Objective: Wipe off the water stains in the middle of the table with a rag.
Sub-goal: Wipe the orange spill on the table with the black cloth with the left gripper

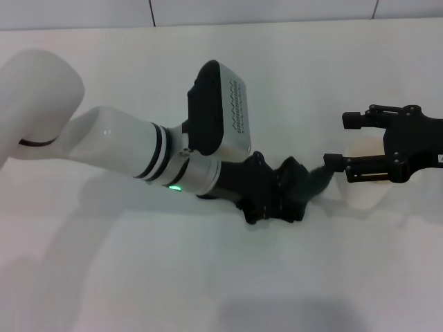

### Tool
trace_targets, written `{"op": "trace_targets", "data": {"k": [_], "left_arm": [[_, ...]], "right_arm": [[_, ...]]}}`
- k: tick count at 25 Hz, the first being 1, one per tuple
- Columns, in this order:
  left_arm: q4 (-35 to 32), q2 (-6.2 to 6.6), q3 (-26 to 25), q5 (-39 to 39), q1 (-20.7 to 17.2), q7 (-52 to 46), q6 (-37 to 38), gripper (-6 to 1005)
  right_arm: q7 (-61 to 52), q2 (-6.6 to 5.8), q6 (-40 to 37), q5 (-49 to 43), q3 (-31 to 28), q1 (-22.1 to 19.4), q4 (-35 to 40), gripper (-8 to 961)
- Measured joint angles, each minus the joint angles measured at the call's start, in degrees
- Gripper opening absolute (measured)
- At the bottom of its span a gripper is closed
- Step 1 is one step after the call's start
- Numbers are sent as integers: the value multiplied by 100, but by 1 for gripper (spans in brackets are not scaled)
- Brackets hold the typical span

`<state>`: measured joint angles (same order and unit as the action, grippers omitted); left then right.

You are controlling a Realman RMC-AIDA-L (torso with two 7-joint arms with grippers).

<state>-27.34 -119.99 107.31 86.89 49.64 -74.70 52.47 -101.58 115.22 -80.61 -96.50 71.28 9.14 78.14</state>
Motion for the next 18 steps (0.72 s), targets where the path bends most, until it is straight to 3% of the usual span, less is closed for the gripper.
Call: {"op": "trace_targets", "data": {"k": [8,18], "left_arm": [[-108,-7,108,-89,-144,-49,313,78],[-30,74,-245,249,-170,-61,-494,78]], "right_arm": [[8,0,3,4,20,0,7,859],[13,0,42,60,68,14,9,859]]}}
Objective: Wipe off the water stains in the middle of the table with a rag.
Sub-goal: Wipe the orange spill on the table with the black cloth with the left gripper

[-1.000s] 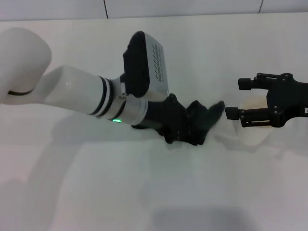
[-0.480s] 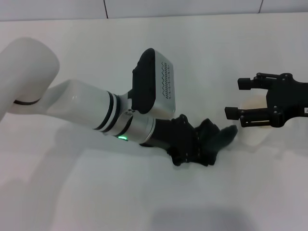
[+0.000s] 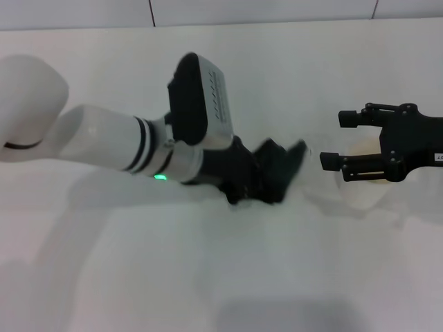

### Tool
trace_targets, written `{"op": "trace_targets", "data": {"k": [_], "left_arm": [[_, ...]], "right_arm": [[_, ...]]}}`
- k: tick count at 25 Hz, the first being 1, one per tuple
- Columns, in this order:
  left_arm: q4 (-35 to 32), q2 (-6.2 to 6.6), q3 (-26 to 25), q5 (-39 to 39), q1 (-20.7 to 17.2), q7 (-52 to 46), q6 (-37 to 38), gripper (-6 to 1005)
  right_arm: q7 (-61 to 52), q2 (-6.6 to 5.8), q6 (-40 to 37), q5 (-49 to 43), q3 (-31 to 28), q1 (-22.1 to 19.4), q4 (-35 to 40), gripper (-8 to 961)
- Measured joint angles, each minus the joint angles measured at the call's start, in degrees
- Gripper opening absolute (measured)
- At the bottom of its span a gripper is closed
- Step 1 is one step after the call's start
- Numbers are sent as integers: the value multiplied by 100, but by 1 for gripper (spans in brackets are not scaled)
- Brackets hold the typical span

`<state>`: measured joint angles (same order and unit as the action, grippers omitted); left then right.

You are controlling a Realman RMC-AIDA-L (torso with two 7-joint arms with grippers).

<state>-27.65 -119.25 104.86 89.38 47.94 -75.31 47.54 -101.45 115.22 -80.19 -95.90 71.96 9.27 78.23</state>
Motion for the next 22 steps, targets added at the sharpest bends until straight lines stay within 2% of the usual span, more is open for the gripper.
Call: {"op": "trace_targets", "data": {"k": [7,10,17,22], "left_arm": [[-27,5,-939,846,14,-81,-90,78],[-55,7,-1167,1015,14,-83,-91,78],[-148,-12,-1126,1073,97,-88,-22,77],[-321,-38,-866,1048,116,-88,68,76]], "right_arm": [[14,0,4,2,3,-4,-28,860],[18,0,4,2,3,-4,-31,860],[20,0,4,2,3,-12,-12,859],[19,0,4,2,3,-5,-3,859]]}}
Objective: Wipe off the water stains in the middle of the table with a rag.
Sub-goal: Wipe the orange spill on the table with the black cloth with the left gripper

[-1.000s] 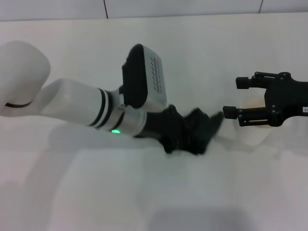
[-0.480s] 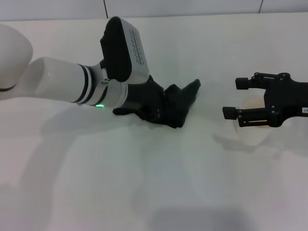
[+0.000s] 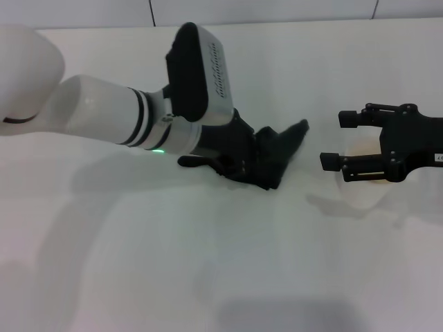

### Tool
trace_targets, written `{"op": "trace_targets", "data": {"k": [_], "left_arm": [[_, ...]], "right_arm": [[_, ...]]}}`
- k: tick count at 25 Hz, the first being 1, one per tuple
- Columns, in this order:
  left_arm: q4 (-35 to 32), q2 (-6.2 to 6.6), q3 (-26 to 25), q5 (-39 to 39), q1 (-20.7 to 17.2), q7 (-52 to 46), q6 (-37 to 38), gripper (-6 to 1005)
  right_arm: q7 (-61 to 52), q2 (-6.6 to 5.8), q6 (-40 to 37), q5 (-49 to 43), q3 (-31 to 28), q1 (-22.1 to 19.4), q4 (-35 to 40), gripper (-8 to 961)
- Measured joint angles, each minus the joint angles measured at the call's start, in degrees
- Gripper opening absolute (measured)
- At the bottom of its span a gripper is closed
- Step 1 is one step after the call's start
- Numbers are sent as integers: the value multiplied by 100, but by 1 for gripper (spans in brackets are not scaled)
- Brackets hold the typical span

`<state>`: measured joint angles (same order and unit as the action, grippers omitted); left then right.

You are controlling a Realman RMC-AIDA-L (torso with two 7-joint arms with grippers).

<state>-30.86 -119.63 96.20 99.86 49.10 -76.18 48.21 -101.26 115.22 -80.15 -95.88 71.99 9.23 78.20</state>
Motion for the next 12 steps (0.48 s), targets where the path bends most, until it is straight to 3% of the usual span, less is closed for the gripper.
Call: {"op": "trace_targets", "data": {"k": [12], "left_arm": [[-66,-34,643,-564,-6,32,366,74]], "right_arm": [[0,0,0,-1,-1,-2,3,860]]}}
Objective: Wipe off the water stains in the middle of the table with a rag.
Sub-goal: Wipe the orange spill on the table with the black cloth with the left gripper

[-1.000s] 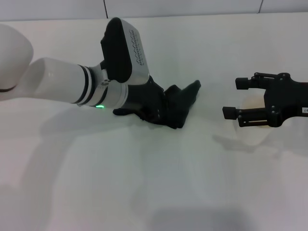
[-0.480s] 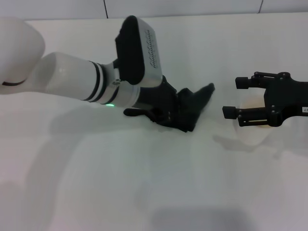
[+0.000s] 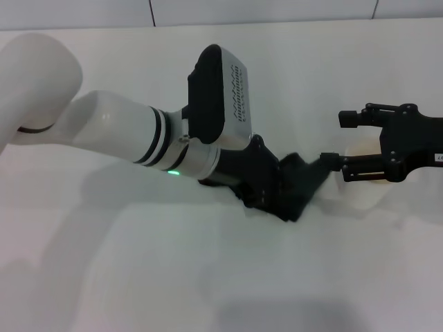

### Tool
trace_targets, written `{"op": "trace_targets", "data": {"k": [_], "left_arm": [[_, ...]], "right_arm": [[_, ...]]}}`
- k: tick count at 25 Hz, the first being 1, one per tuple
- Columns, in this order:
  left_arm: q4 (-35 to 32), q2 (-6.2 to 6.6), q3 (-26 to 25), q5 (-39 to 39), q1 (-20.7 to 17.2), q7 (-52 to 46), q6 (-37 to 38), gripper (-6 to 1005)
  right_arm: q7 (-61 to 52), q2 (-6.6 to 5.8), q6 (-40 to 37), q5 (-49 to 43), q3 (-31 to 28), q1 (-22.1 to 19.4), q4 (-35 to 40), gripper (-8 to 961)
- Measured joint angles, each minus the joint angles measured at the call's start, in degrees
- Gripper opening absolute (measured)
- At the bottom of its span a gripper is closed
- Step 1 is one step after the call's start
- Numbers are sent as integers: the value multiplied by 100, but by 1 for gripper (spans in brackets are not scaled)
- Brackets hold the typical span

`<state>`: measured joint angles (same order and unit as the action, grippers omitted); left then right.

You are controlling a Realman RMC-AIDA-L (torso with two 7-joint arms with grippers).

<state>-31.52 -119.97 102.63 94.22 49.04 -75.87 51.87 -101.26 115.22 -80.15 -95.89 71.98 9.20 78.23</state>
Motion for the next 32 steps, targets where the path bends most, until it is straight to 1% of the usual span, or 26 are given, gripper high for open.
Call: {"op": "trace_targets", "data": {"k": [4,6,11,13,16,20,24,28,30,32], "left_arm": [[-21,0,1,-71,-18,-3,341,74],[-96,0,1,-72,-91,-27,407,73],[-523,43,-94,-72,-569,-118,400,73],[-630,61,-212,-16,-665,-210,402,72],[-747,71,-493,172,-802,-336,440,72],[-1149,90,-950,625,-1224,-504,537,71],[-1426,89,-1283,952,-1500,-725,723,71],[-1574,104,-1753,1249,-1717,-970,1062,70],[-1730,103,-2079,1489,-1852,-1174,1327,70],[-1868,104,-2302,1624,-1956,-1333,1528,69]], "right_arm": [[1,0,0,0,0,4,0,859],[1,0,0,0,0,2,0,859],[2,0,-3,0,-2,-6,7,859],[1,0,-21,0,-25,-15,20,860],[0,0,-38,0,-47,-47,57,860],[-8,0,-11,0,-26,-34,61,860],[-23,0,-4,0,-23,-22,39,860],[-29,0,36,0,-19,-17,4,859],[-30,0,58,2,-5,-15,2,859],[-30,0,68,12,2,-15,1,859]]}}
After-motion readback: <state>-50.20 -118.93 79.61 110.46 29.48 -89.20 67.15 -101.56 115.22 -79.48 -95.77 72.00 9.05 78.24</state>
